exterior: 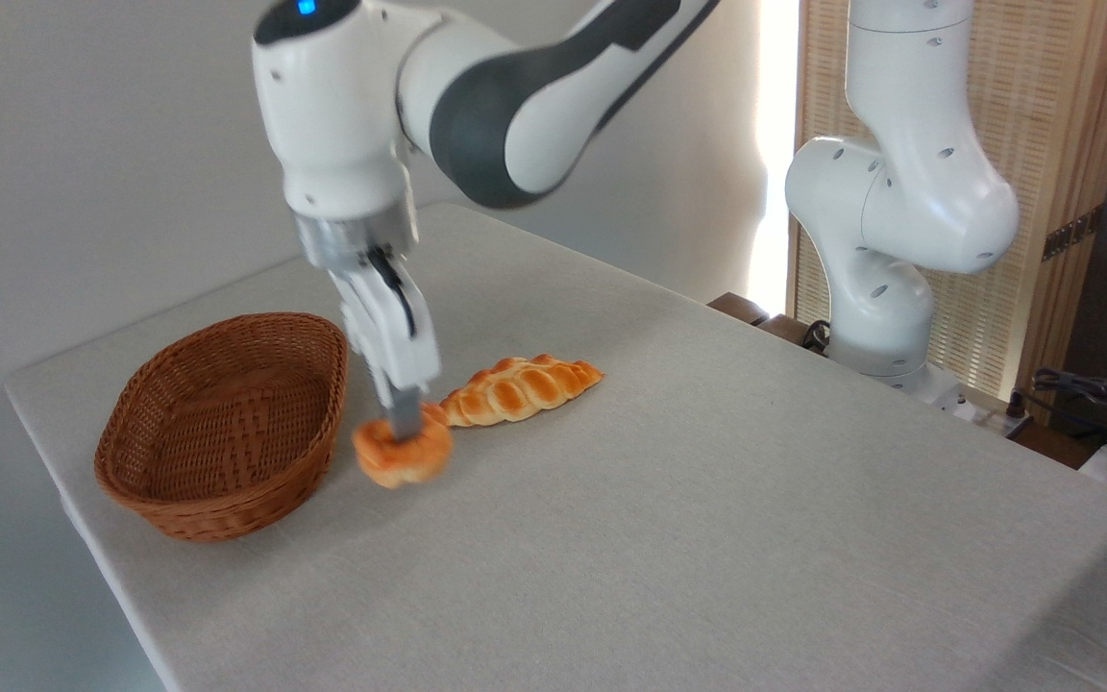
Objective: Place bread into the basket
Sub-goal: 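Lift the bun and carry it over the wicker basket, then lower the bun into the basket and open the gripper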
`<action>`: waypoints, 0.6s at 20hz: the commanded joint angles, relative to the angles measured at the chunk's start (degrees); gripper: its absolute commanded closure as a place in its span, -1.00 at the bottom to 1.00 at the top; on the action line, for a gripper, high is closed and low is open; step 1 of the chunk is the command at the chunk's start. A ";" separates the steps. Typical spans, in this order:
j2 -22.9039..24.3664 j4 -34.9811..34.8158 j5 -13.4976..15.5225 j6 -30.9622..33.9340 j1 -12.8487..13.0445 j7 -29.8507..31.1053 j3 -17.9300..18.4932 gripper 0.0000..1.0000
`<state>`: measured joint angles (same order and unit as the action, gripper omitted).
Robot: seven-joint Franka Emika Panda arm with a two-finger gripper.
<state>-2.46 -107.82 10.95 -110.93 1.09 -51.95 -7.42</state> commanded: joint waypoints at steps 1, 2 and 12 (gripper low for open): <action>-5.44 9.36 6.34 1.51 0.05 1.23 -0.40 0.86; -7.02 10.95 8.62 0.63 0.05 2.29 -0.66 0.85; -16.79 14.04 10.58 -19.15 -0.38 12.49 -9.98 -0.59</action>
<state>-18.52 -95.22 21.15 -129.97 1.20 -40.25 -17.20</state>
